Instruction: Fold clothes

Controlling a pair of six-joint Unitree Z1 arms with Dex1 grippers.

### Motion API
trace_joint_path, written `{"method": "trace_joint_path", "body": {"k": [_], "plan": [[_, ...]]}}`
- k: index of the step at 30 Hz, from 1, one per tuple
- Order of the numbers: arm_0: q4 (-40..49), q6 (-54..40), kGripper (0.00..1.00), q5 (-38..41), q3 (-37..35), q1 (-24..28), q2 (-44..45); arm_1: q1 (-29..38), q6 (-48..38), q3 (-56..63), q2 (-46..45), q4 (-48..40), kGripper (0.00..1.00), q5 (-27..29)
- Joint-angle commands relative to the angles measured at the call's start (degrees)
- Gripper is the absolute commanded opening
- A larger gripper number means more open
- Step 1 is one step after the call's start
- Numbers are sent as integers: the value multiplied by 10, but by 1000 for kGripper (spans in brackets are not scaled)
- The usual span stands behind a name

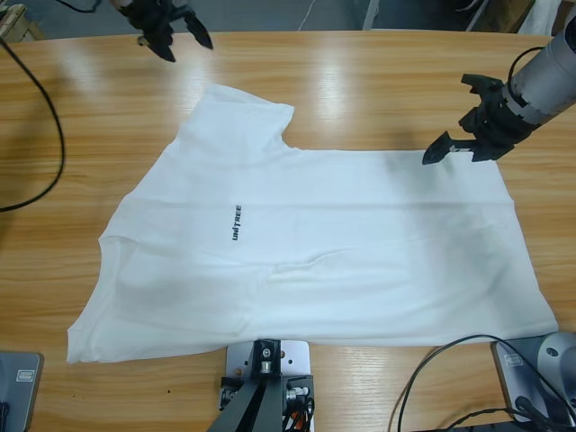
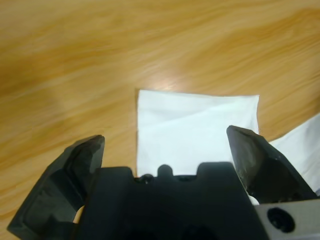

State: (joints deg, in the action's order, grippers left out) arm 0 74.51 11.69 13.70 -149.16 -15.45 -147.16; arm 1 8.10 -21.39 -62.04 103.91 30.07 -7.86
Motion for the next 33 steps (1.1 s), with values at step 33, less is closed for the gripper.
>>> {"method": "trace_joint_path", "body": {"k": [33], "plan": [[78, 67, 795, 38, -251, -27, -179, -26, -15, 100, 28, -84, 959, 48]]}}
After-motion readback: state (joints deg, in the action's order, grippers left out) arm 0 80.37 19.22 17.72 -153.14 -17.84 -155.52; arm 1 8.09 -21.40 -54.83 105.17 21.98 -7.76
